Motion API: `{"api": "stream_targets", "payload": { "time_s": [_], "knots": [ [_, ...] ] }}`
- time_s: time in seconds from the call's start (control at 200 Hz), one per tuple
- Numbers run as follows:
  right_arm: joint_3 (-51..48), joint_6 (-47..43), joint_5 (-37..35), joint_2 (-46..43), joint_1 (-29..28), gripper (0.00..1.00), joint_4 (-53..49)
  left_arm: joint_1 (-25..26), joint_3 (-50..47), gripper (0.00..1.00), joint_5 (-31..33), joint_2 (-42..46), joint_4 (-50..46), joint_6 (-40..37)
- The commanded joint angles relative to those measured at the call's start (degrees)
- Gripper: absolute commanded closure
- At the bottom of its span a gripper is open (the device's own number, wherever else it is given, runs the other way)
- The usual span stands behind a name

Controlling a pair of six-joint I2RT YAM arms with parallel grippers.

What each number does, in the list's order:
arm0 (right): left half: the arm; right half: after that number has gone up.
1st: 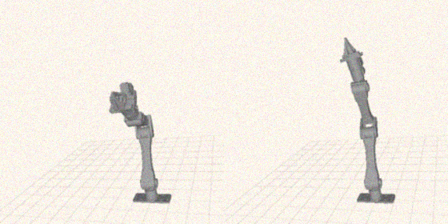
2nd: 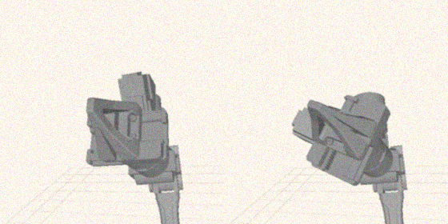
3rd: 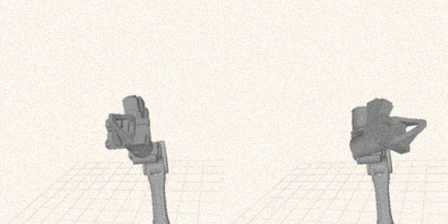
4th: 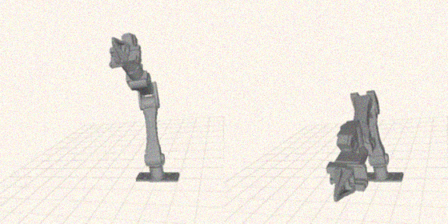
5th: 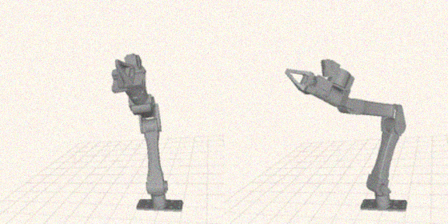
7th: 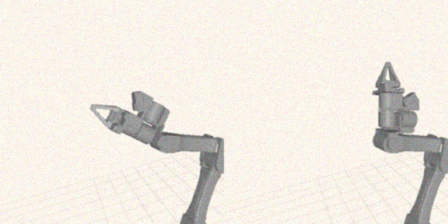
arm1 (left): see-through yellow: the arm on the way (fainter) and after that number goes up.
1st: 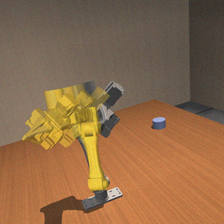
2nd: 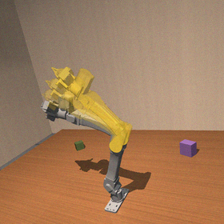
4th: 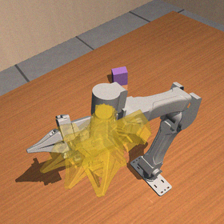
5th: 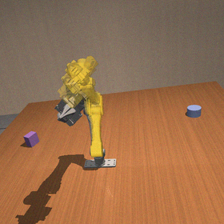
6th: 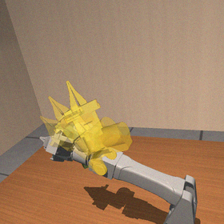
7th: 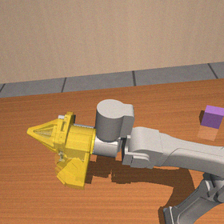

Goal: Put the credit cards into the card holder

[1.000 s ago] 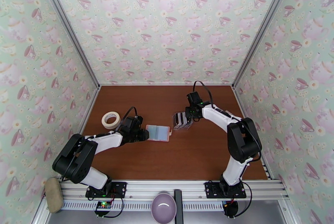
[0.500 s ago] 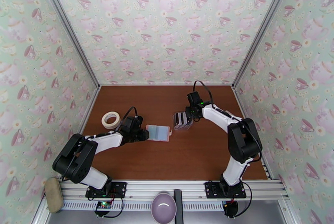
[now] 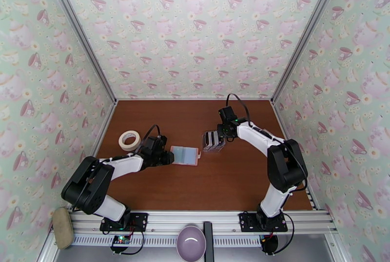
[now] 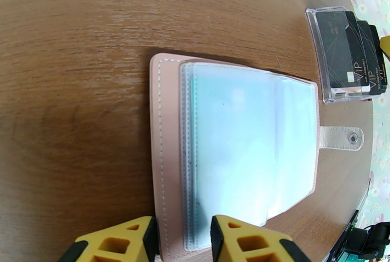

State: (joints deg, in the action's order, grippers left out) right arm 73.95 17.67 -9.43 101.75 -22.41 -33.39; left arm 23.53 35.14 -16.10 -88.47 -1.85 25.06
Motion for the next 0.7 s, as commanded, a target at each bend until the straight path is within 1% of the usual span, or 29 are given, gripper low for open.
{"api": "stream_targets", "payload": {
  "time_s": [0.0,0.105,0.696],
  "knots": [
    [1.23,0.16,2.48,-1.69,0.30,0.65,-0.23,0.20,-1.03,0.63,-1.78,-3.10,-1.23,0.34],
    [1.55,0.15,2.40,-0.99,0.28,0.63,-0.45,0.14,-0.95,0.63,-2.10,-3.22,-1.23,0.34],
    [2.12,-0.26,3.02,3.00,0.27,0.61,0.15,-0.06,-1.12,0.63,-2.27,-3.35,-1.14,0.37]
  ]
}}
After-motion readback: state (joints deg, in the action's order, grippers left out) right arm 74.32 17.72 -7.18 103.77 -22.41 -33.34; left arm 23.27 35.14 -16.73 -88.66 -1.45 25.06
